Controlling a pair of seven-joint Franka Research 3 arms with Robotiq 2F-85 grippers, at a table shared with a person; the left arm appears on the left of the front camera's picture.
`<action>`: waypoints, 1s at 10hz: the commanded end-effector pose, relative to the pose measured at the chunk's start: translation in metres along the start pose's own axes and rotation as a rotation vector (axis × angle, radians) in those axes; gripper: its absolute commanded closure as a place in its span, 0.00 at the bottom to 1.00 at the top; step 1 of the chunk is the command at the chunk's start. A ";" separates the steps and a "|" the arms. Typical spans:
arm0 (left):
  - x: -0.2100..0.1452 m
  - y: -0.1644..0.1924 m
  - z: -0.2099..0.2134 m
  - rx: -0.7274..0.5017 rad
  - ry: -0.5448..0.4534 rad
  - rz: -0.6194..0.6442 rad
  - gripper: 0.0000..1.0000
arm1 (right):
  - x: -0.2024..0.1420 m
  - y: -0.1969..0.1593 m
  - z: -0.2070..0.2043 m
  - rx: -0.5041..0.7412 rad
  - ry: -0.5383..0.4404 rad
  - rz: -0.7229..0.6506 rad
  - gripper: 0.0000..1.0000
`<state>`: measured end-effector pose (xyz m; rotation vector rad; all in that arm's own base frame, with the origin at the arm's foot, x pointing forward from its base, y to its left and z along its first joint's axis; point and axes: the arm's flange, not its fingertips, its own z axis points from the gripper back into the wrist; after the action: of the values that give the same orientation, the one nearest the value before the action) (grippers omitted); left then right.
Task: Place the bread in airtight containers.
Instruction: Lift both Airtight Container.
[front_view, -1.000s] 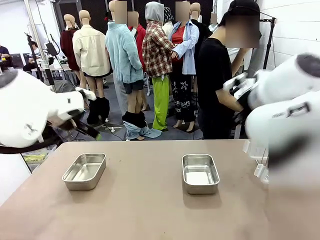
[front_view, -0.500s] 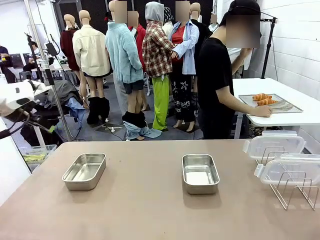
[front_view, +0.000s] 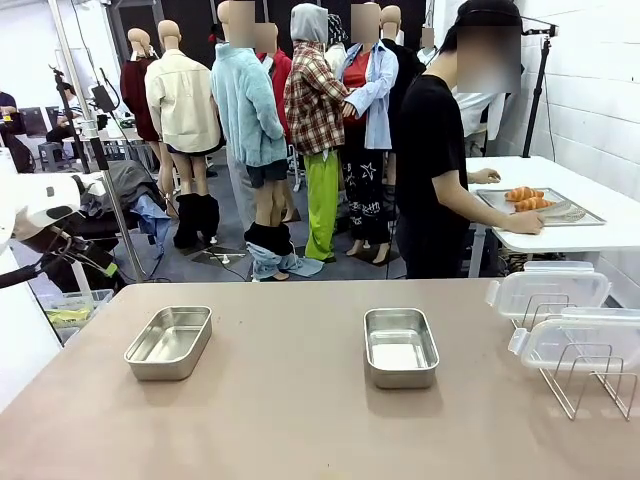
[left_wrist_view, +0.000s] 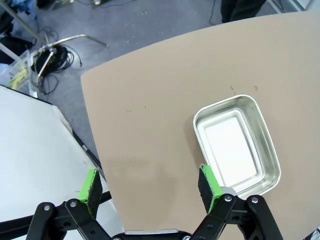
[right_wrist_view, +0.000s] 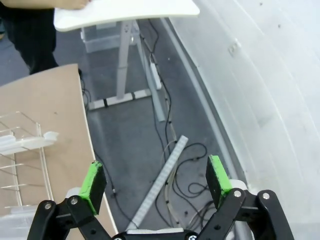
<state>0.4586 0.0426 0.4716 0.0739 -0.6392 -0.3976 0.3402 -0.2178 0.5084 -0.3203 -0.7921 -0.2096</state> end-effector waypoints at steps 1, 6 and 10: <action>-0.005 0.005 0.009 0.014 -0.008 0.010 0.00 | 0.008 0.005 0.017 -0.009 -0.030 0.021 0.00; -0.005 0.005 0.009 0.014 -0.008 0.010 0.00 | 0.008 0.005 0.017 -0.009 -0.030 0.021 0.00; -0.005 0.005 0.009 0.014 -0.008 0.010 0.00 | 0.008 0.005 0.017 -0.009 -0.030 0.021 0.00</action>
<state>0.4547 0.0477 0.4768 0.0808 -0.6499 -0.3863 0.3344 -0.2098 0.5269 -0.3292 -0.8289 -0.1977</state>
